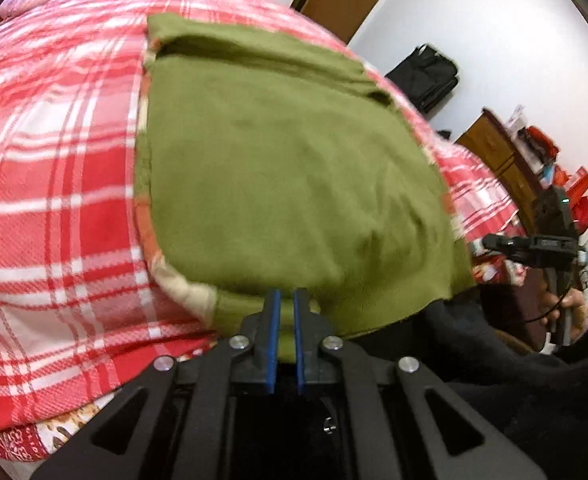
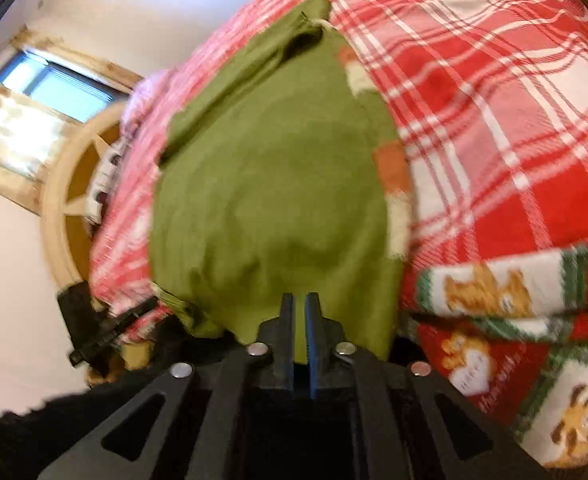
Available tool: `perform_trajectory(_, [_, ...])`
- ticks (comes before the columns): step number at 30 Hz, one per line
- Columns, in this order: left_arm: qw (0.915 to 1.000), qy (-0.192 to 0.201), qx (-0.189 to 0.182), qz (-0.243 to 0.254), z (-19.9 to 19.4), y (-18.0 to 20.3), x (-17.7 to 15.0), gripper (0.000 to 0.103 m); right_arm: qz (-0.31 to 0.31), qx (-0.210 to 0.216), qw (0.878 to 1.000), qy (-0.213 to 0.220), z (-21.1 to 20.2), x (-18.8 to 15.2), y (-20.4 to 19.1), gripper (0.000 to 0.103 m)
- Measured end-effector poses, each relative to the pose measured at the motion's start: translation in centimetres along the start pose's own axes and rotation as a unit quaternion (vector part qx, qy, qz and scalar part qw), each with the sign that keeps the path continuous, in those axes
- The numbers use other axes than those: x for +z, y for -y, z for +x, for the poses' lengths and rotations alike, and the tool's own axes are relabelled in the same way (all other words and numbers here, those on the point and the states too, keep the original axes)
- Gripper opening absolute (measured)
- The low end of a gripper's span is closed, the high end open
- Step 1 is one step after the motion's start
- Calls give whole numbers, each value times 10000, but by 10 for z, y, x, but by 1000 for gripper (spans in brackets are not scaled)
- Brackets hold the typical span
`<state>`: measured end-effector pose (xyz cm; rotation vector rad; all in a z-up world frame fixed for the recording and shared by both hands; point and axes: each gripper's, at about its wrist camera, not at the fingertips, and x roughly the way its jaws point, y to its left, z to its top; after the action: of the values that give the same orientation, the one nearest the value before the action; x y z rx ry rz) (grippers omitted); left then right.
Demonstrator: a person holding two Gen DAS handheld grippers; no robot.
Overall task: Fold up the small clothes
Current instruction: 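Lift the hem with both grippers and fold it toward the collar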
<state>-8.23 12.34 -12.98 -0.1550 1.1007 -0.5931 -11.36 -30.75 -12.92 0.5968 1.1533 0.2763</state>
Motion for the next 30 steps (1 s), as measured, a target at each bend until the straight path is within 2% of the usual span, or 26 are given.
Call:
perform_trajectory(1, [9999, -91, 122, -7, 5, -2, -2, 7, 5, -120, 9999, -54, 1, -2, 1, 46])
perform_trajectory(2, [9996, -148, 226, -38, 8, -4, -3, 7, 44, -104, 9999, -67, 1, -4, 3, 77])
perform_trajectory(3, [9994, -175, 270, -80, 9, -5, -5, 10, 77, -36, 10000, -27, 1, -6, 3, 83])
perform_trajectory(5, [9991, -232, 232, -281, 9, -14, -7, 13, 136, -25, 9999, -61, 3, -6, 2, 83])
perform_trajectory(7, [9987, -173, 192, -431, 6, -19, -8, 26, 160, -164, 9997, 25, 2, -6, 3, 83])
perform_trajectory(9, [9986, -30, 160, -494, 0, -21, -7, 48, 237, -186, 9995, 52, 2, -4, 5, 80])
perform_trajectory(12, [9987, 243, -4, -446, -9, -16, 0, 54, 84, -352, 9993, -31, 5, -6, 0, 80])
perform_trajectory(13, [9987, 301, -35, -420, -10, -14, 3, 58, 7, -435, 9990, -75, 8, -6, -1, 80])
perform_trajectory(14, [9987, 319, -11, -395, -8, -10, 6, 67, -49, -483, 9987, -135, 12, -7, -2, 80])
perform_trajectory(15, [9988, 314, 45, -369, -6, -8, 7, 71, -55, -481, 9987, -186, 16, -7, -2, 80])
perform_trajectory(19, [9984, -121, 129, -544, 20, -8, 8, 71, 117, -467, 9979, -433, 37, -10, 10, 80])
perform_trajectory(23, [9952, -488, 242, -809, 29, -17, 5, 71, 187, -483, 9972, -532, 52, -12, 13, 80])
perform_trajectory(26, [9900, -816, 539, -1019, 33, -25, -2, 71, 164, -443, 9973, -560, 60, -10, 11, 80])
perform_trajectory(29, [9895, -816, 521, -1069, 32, -29, -9, 70, 9, -457, 9969, -637, 68, -12, 4, 80])
perform_trajectory(30, [9896, -830, 546, -1038, 32, -28, -9, 70, -52, -517, 9965, -661, 70, -13, 3, 71])
